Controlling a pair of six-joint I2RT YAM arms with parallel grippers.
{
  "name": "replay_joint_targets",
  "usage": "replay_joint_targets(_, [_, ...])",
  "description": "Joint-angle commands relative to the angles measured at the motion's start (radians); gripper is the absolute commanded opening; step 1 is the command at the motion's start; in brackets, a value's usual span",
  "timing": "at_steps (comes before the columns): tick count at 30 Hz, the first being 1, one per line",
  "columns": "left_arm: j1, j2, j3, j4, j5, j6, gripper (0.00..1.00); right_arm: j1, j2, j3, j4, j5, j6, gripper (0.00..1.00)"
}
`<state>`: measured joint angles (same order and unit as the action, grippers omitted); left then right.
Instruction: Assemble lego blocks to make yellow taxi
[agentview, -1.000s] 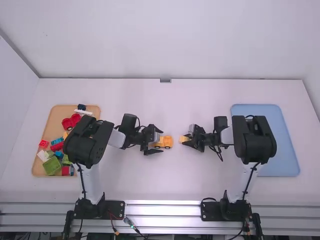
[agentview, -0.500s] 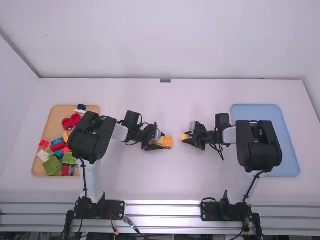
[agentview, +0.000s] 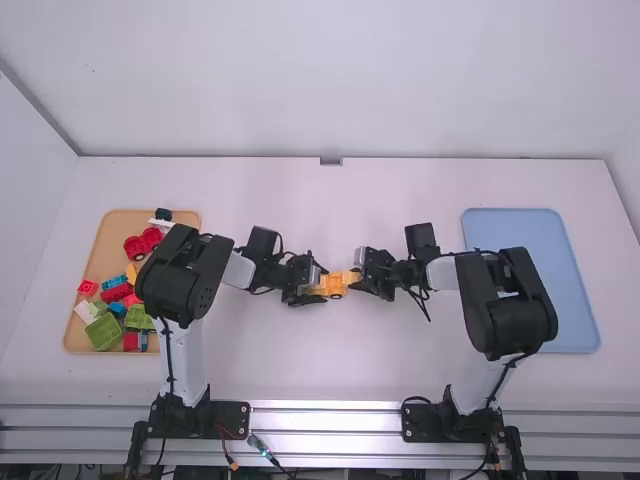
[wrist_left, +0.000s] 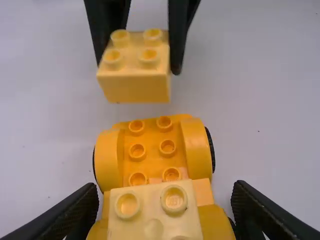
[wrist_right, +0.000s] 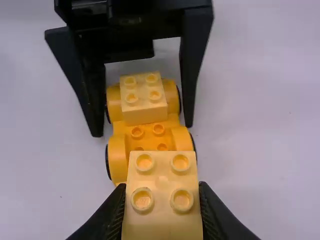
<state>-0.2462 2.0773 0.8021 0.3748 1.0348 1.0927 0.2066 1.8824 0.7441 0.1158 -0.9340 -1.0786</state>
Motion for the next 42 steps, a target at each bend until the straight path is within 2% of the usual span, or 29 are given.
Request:
replay_joint_targets(1, [0.003, 0.018, -0.006, -0.003, 0.008, -0.003, 0.70, 0.019, -0.025, -0.004, 0.007, 0.019, 0.010, 0.27])
replay_joint_targets(6, [-0.003, 0.048, 0.008, -0.002, -0.003, -0.003, 0.71, 0.051, -0.025, -0.004, 0.024, 0.037, 0.006, 0.26])
replay_joint_targets(8, [-0.002, 0.058, 0.009, 0.004, 0.000, -0.003, 0.69, 0.064, -0.025, -0.004, 0.028, 0.069, 0.005, 0.23])
replay_joint_targets(11, [-0.004, 0.060, 0.009, 0.009, -0.004, -0.003, 0.53, 0.083, -0.024, -0.004, 0.033, 0.074, 0.006, 0.23])
replay_joint_targets(15, [0.001, 0.060, 0.009, 0.011, -0.004, -0.003, 0.46, 0.100, -0.024, -0.004, 0.037, 0.072, 0.005, 0.22])
replay_joint_targets(30, [-0.003, 0.060, 0.009, 0.012, 0.032, -0.003, 0.45, 0.136, -0.024, -0.004, 0.041, 0.068, -0.021, 0.21])
replay_joint_targets(42, [-0.008, 0.060, 0.009, 0.007, 0.026, -0.003, 0.46, 0.135, -0.024, -0.004, 0.041, 0.068, -0.021, 0.22])
